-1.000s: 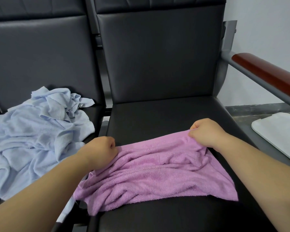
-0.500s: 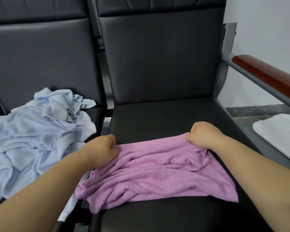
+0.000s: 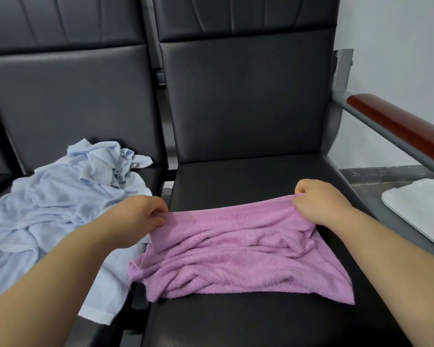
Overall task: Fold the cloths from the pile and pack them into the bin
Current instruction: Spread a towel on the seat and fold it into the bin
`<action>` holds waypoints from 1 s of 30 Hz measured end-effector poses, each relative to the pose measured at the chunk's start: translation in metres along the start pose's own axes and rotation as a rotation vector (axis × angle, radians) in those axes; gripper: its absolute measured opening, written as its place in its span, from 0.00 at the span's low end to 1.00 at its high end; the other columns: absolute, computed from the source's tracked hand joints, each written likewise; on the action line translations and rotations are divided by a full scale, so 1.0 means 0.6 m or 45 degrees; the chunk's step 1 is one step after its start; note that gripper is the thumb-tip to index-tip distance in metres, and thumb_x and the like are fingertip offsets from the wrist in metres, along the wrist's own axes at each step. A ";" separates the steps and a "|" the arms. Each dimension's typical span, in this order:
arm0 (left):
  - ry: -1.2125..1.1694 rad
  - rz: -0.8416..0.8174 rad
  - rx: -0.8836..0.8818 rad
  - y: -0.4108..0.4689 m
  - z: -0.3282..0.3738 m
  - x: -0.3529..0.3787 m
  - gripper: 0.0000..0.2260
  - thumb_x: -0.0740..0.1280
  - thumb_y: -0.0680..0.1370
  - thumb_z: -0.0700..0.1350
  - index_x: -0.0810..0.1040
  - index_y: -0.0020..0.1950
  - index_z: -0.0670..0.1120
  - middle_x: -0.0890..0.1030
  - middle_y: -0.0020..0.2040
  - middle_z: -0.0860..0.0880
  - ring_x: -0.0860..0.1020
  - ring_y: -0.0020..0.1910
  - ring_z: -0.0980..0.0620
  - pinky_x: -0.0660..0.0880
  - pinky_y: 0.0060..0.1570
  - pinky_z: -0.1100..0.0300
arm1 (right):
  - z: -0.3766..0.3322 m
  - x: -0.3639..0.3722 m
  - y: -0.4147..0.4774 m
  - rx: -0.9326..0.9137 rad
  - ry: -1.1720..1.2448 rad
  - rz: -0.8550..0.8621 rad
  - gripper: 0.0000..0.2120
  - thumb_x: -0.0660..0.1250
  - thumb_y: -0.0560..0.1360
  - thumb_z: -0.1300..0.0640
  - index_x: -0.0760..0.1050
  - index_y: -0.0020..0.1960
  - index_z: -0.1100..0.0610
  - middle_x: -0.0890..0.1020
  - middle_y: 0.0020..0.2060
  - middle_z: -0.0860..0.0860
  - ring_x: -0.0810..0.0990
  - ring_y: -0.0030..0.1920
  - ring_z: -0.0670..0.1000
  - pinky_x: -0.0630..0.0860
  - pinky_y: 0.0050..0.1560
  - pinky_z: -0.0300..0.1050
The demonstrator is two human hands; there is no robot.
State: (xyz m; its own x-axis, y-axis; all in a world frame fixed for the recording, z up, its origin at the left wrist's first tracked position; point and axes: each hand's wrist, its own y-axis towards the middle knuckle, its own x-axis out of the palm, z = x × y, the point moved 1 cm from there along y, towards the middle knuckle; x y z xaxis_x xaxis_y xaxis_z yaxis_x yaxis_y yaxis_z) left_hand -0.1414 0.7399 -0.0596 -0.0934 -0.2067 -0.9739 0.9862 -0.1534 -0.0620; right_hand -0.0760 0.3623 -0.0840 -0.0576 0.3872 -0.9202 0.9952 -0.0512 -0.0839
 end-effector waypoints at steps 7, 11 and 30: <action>0.155 0.057 -0.081 -0.009 -0.007 -0.008 0.12 0.61 0.82 0.40 0.81 0.56 0.53 0.81 0.46 0.54 0.78 0.46 0.53 0.77 0.47 0.55 | 0.008 -0.007 -0.025 -0.001 -0.041 -0.015 0.12 0.61 0.77 0.62 0.79 0.38 0.57 0.82 0.37 0.55 0.82 0.41 0.58 0.75 0.37 0.49; 0.262 0.118 -0.096 -0.015 0.004 -0.014 0.17 0.59 0.80 0.35 0.81 0.57 0.53 0.81 0.46 0.54 0.78 0.44 0.53 0.73 0.37 0.62 | 0.013 -0.011 -0.036 0.023 -0.019 -0.013 0.12 0.62 0.78 0.61 0.80 0.39 0.60 0.83 0.38 0.58 0.79 0.37 0.57 0.75 0.37 0.50; -1.327 0.842 -0.503 0.014 0.049 -0.048 0.12 0.59 0.79 0.33 0.81 0.45 0.42 0.85 0.37 0.45 0.85 0.39 0.47 0.82 0.46 0.53 | -0.061 -0.090 -0.057 0.218 1.660 0.259 0.10 0.67 0.82 0.64 0.85 0.50 0.52 0.87 0.49 0.54 0.85 0.53 0.52 0.81 0.57 0.48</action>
State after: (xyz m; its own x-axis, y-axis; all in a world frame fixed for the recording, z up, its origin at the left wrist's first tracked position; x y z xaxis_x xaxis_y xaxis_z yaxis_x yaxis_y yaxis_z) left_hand -0.1344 0.7164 -0.0256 0.5384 -0.8113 -0.2276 0.8425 0.5229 0.1291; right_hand -0.1039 0.3767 -0.0175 0.3032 0.9469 0.1073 0.9489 -0.2898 -0.1246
